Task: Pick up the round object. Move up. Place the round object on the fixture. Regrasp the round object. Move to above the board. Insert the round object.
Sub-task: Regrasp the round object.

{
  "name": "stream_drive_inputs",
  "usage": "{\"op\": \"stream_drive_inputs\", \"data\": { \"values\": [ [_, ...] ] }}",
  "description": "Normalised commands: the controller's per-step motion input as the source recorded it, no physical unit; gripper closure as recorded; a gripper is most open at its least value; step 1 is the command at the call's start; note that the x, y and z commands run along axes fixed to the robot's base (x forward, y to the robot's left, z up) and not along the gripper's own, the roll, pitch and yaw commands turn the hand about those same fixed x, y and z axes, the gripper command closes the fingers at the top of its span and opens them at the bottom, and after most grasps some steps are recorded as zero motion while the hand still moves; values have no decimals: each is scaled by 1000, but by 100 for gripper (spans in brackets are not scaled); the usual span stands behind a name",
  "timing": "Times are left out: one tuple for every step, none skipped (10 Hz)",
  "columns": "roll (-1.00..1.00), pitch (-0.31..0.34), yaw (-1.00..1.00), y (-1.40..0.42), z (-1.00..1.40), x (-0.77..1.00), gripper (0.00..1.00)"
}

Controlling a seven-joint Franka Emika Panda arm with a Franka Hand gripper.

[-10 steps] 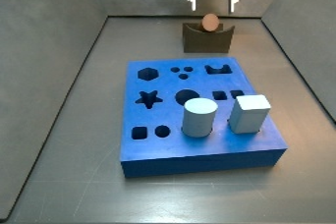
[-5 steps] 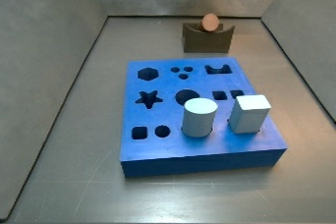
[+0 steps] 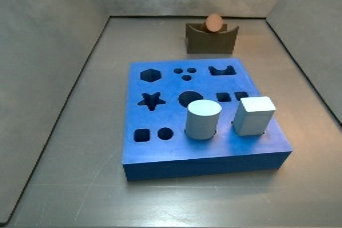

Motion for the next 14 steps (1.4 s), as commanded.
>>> {"op": "stream_drive_inputs", "data": {
  "values": [
    [1000,34,17,-46,38,-17,0],
    [1000,31,17,-47,31,-19,0],
    [1000,29,17,-41,23,-25,0],
    [1000,24,17,-29,14,-32,0],
    [1000,21,17,-27,15,-34,0],
    [1000,16,18,-34,11,-33,0],
    [1000,14,18,-29,10,-36,0],
    [1000,8,18,-25,16,-37,0],
    [1000,5,18,-25,16,-38,0],
    [1000,-1,19,-28,12,-32,0],
    [1000,-4,19,-23,4,-29,0],
    [1000,-12,20,-26,1,-22,0],
    [1000,-14,20,-24,4,-20,0],
    [1000,-19,21,-20,8,-19,0]
  ]
}}
